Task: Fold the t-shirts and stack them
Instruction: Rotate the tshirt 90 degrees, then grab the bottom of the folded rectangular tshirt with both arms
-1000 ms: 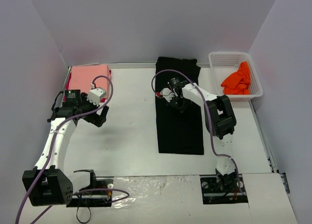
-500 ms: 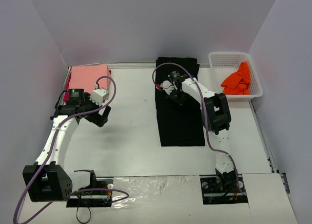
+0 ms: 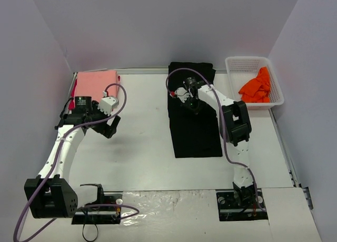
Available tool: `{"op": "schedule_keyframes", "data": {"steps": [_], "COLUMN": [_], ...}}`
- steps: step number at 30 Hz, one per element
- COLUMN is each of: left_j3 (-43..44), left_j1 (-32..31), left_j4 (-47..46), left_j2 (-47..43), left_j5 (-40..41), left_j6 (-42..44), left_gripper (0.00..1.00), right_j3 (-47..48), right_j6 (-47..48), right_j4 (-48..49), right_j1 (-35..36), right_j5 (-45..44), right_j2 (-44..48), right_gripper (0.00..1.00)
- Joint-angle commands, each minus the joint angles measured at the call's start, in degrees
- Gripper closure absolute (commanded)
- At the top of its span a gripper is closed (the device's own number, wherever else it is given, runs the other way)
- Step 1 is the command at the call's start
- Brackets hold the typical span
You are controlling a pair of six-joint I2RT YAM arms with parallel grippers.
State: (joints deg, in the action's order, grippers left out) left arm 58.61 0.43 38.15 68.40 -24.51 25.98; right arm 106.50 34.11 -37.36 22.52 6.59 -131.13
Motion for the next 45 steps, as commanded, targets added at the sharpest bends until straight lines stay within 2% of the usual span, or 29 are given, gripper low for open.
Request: {"op": "schedule_keyframes", "data": {"steps": [1,6,7,8,10,11,12,14,18,19,21,26,28,29,30,31,32,36,40,45], "left_j3": [2.6,1.6,1.2,1.1,0.9,1.1,1.2,1.8,1.8,1.7,1.8,2.1,2.0,1.9,1.9,1.8,1.3,-0.3,-0.3,-1.2], "left_j1": [-1.8,-5.9,-6.6,-8.2,-10.6,-12.0,-14.9,-18.0,-29.1,-34.1,-37.9,-46.2,-49.2,-52.6,-53.9,-54.8,-56.8,-61.4,-62.6,-64.3], "left_j4": [2.4,4.3,4.0,4.0,3.4,3.2,2.9,2.5,-1.1,-3.5,-5.7,-12.6,-15.9,-16.9,-17.3,-17.5,-17.9,-20.5,-21.5,-23.7], "left_j2": [-1.0,-3.2,-3.5,-4.1,-4.8,-5.3,-5.5,-5.3,-3.1,-2.5,0.1,5.8,7.9,10.4,11.7,12.6,14.2,16.5,18.4,19.4], "left_j5": [-1.9,-1.0,-0.8,0.1,2.0,3.1,4.5,5.8,14.3,20.1,23.9,23.5,24.3,27.6,27.2,25.9,24.5,20.9,15.3,13.4], "left_j6": [2.8,5.1,5.4,6.3,7.0,7.3,7.9,9.1,10.6,10.8,11.3,7.4,6.1,5.1,4.9,5.0,4.8,4.3,1.9,1.4], "left_gripper": [0.06,0.06,0.06,0.06,0.06,0.06,0.06,0.06,0.06,0.06,0.06,0.06,0.06,0.05,0.0,0.01,0.07,0.21,0.43,0.46], "right_j3": [-4.6,-9.5,-9.9,-10.6,-11.7,-12.7,-15.9,-19.8,-29.8,-33.3,-37.2,-48.8,-50.2,-49.8,-49.8,-49.5,-48.7,-49.2,-50.0,-49.5], "right_j6": [-0.6,-1.8,-1.9,-2.3,-3.0,-3.1,-3.0,-3.9,-5.5,-5.8,-6.5,-9.7,-13.1,-14.8,-15.6,-15.7,-15.8,-15.7,-15.7,-15.8], "right_j4": [-4.5,-5.1,-5.0,-4.9,-4.6,-4.7,-4.4,-3.4,-3.1,-2.8,-1.3,8.9,12.6,13.2,14.0,14.1,14.1,15.2,15.9,15.9], "right_j1": [-0.2,-0.4,-0.4,-0.5,-1.2,-1.7,-2.8,-4.1,-8.6,-10.8,-13.3,-20.7,-22.3,-22.3,-25.7,-26.8,-27.6,-30.3,-30.4,-30.3], "right_j5": [1.1,1.8,1.6,1.1,2.0,3.7,7.5,10.5,14.9,16.2,19.6,20.5,18.7,17.9,18.4,18.5,16.7,14.8,12.4,11.3], "right_j2": [9.0,22.4,26.2,28.0,31.7,35.4,37.4,42.3,46.9,48.1,50.0,58.7,58.6,58.2,57.7,57.4,57.3,59.3,59.9,57.6], "right_gripper": [1.0,1.0,0.97,0.87,0.56,0.56,0.44,0.0,0.0,0.0,0.0,0.0,0.0,0.0,0.0,0.0,0.0,0.0,0.0,0.0]}}
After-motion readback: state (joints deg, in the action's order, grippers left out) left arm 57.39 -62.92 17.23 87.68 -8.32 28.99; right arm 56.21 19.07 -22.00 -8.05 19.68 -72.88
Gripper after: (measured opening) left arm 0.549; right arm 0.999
